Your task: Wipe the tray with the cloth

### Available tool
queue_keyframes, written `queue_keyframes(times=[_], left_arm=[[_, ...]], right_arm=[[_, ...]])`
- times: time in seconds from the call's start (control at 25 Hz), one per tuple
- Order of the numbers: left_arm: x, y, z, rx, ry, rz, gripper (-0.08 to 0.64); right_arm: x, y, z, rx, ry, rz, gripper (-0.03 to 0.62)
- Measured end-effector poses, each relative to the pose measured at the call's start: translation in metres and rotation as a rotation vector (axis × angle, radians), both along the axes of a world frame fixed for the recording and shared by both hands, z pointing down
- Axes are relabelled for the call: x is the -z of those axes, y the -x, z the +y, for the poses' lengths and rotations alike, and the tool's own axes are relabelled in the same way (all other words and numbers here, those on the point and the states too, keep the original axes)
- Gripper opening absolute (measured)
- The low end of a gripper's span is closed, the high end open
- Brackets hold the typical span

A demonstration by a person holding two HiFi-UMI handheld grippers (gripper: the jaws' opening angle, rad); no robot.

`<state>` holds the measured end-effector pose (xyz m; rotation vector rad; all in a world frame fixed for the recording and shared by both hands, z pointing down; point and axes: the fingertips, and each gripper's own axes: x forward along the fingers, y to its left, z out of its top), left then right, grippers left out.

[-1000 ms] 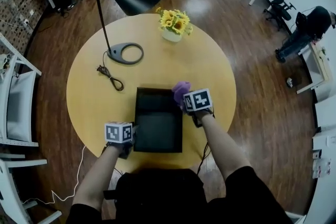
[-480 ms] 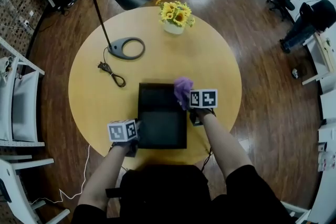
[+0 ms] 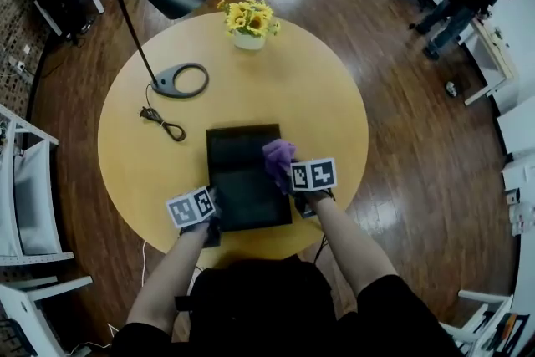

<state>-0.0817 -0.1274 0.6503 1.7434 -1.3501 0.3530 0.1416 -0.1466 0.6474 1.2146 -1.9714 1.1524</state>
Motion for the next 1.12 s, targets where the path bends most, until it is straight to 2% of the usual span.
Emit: queue_keyframes(times=[0.12, 0.28, 0.64, 0.96, 1.12], left_arm=[[0.001, 0.0, -0.001, 0.018, -0.014, -0.009, 0.077], [0.002, 0.0, -0.003, -0.008, -0.023, -0.018, 0.074], [0.0, -0.001, -0.004, -0.05, -0.025, -0.023, 0.072], [0.002, -0.003, -0.002, -0.072, -0.03, -0.039, 0.071], [0.003, -0.004, -0.002, -0.086, -0.029, -0.035, 0.071]], right_arm=[[-0.001, -0.001, 0.022, -0.026, -0.004, -0.003, 0.127], [-0.002, -0.001, 0.047, -0.047, -0.001, 0.0, 0.126], [-0.007, 0.002, 0.105, -0.044, 0.0, 0.086, 0.123], [-0.007, 0.001, 0.138, -0.029, -0.006, 0.122, 0.123], [-0.008, 0.001, 0.138, -0.031, -0.02, 0.126, 0.12]])
